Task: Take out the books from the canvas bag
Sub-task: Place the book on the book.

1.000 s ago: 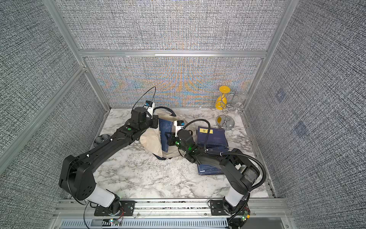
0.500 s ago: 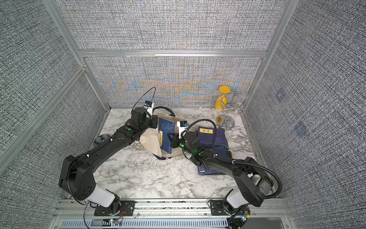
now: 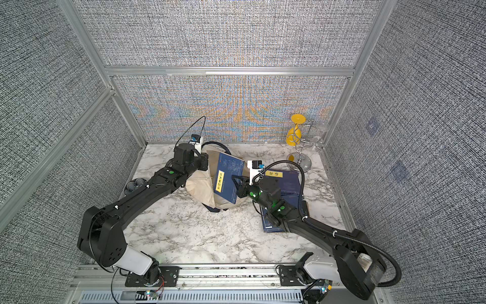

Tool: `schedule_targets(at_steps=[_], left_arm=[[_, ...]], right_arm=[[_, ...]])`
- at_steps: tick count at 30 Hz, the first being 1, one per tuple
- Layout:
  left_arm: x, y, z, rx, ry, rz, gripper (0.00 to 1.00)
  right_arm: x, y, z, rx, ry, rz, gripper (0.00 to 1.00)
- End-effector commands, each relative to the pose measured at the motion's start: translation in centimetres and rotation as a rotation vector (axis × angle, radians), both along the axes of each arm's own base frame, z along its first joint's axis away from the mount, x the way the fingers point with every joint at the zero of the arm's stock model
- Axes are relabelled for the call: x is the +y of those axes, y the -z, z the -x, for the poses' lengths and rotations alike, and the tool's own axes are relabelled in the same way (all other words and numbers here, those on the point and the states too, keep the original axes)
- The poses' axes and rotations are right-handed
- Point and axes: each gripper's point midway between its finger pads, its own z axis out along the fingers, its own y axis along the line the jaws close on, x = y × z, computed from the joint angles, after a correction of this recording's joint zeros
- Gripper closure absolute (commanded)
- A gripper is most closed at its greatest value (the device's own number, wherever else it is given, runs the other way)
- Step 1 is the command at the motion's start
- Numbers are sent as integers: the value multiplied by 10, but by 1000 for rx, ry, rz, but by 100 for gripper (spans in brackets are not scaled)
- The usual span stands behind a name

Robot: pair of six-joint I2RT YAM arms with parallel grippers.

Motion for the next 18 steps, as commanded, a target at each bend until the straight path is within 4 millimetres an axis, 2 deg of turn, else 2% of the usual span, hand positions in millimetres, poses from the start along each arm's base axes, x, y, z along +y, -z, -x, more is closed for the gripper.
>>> schedule_targets(at_steps=[1, 13, 18], left_arm=[[9, -2, -4, -28, -36, -34, 100], [14, -4, -2, -67, -45, -49, 100], [14, -3, -3, -65, -45, -51, 100]], right_arm=[[-21, -9, -2, -33, 95, 19, 100], [-98, -31, 1, -66, 378, -16, 100], [-127, -26, 1, -49, 497, -87, 100]])
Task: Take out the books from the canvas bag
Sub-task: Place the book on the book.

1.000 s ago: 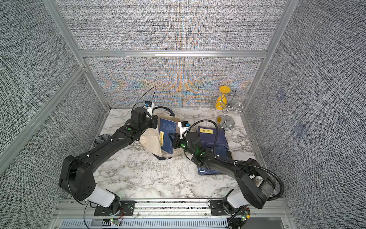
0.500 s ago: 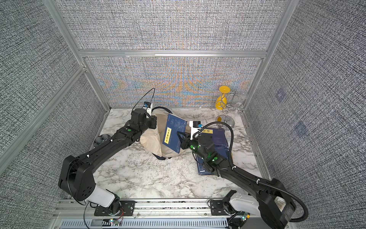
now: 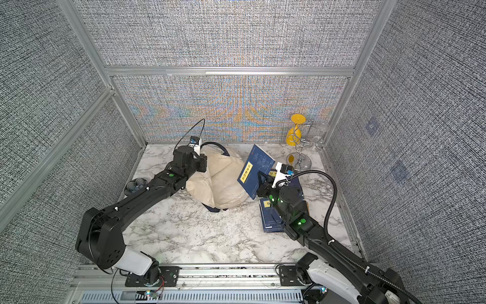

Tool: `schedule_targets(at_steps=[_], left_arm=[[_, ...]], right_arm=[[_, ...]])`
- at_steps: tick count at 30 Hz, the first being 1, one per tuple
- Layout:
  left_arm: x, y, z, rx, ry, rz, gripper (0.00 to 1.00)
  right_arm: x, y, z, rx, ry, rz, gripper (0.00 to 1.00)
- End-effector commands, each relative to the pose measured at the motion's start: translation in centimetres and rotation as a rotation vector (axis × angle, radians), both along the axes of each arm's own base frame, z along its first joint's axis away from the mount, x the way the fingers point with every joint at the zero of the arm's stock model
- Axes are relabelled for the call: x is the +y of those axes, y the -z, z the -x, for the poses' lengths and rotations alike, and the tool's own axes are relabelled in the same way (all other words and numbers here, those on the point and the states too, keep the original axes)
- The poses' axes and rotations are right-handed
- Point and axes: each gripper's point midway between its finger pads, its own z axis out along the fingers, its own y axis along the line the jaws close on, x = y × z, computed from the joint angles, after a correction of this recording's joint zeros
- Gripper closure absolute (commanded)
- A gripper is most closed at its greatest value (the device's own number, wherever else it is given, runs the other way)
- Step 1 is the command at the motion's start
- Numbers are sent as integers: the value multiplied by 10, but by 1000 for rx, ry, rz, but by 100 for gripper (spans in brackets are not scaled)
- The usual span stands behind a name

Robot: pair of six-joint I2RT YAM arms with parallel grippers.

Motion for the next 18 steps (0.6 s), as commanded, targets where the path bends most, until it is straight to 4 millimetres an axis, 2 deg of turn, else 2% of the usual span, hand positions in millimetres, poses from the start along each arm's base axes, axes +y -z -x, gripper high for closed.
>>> schedule_targets(at_steps=[1, 8, 13, 18], left_arm=[[3, -6, -3, -25, -15, -6, 100], [4, -5, -3, -24, -15, -16, 100], [1, -6, -2, -18, -4, 0, 100], [0, -5, -2, -11, 0, 6, 100]], right_arm=[[-25, -3, -4, -11, 119, -88, 100], [-54, 6, -7, -4, 231, -187, 100], [-84, 29, -10, 29, 350, -324, 100], [-99, 45, -18, 37, 397, -423, 100]])
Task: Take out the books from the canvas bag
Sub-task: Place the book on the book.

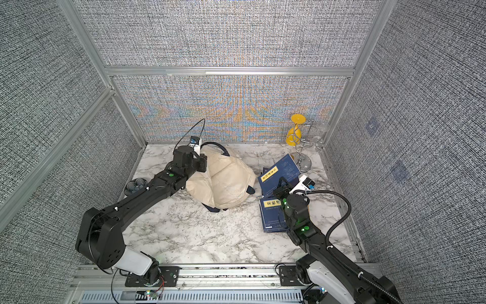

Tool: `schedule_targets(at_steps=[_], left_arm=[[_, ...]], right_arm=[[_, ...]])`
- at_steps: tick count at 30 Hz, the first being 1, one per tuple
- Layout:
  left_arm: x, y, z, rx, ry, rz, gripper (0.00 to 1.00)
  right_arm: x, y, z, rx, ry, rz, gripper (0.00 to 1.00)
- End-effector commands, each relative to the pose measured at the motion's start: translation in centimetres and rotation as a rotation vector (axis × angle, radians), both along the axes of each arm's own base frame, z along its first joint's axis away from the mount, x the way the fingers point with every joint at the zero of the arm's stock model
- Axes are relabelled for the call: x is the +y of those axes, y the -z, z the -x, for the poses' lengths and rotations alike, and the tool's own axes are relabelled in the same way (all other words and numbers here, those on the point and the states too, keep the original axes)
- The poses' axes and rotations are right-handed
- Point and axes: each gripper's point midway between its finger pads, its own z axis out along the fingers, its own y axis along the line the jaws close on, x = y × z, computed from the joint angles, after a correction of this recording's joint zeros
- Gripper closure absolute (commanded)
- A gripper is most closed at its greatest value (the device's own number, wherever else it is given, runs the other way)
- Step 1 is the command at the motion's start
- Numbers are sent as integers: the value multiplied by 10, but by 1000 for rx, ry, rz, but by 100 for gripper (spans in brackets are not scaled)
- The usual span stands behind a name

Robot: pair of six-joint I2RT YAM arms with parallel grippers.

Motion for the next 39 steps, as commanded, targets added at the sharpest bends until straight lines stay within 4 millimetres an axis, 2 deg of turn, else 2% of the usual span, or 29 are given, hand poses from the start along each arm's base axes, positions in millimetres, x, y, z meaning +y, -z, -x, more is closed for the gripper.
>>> schedule_targets(at_steps=[1, 12, 17, 22, 29, 30, 37, 39], left_arm=[[1, -4, -2, -10, -4, 8, 100], [-1, -4, -1, -3, 2, 20, 100], [-2, -3, -1, 3, 4, 25, 100], [-2, -4, -1, 2, 2, 27, 100], [-2, -5, 0, 2, 4, 30, 100], [-2, -5, 0, 1, 4, 31, 100], [-3, -5, 0, 6, 6, 32, 100], [-2, -5, 0, 4, 5, 31, 100]], right_arm=[[-9, -18, -6, -96, 48, -137, 100], [-40, 34, -19, -23, 239, -295, 100], [-35, 41, -33, -45, 224, -315, 100], [-35, 70, -42, 20, 267, -396, 100], [-36, 95, -48, 80, 311, -415, 100], [-35, 102, -48, 103, 322, -435, 94], [-27, 120, -58, 123, 307, -480, 89], [-26, 125, -58, 139, 308, -486, 85]])
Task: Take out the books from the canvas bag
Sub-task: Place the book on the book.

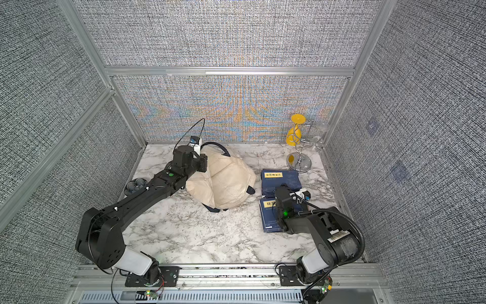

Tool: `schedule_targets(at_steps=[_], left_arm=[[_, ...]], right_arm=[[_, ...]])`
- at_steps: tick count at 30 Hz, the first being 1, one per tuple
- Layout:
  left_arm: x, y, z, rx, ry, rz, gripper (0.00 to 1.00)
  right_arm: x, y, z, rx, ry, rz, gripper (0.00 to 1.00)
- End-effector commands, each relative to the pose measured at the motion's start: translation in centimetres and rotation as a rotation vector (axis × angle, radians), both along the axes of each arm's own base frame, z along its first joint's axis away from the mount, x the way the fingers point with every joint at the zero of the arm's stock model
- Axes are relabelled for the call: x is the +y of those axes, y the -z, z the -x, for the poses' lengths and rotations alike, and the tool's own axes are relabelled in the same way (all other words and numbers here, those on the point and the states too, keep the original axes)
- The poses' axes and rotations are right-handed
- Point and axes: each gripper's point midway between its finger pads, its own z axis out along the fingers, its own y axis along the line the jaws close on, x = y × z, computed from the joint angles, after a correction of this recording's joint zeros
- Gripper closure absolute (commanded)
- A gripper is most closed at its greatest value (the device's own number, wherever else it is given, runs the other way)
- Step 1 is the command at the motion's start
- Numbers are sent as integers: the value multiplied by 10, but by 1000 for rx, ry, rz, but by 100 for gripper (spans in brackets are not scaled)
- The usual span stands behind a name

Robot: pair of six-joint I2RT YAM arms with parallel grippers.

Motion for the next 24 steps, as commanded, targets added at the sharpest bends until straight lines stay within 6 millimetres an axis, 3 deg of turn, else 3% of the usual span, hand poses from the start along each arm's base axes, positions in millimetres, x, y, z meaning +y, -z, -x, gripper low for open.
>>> schedule_targets(at_steps=[1, 8, 11, 24], left_arm=[[2, -5, -1, -11, -8, 3, 100], [1, -3, -2, -6, -5, 1, 100], [0, -3, -2, -4, -4, 1, 100], [0, -5, -2, -5, -3, 3, 100]], right_arm=[[2, -2, -3, -19, 1, -26, 82], [1, -9, 5, 18, -21, 17, 55], [3, -8, 9, 46, -41, 15, 49], [10, -12, 7, 57, -81, 11, 45]])
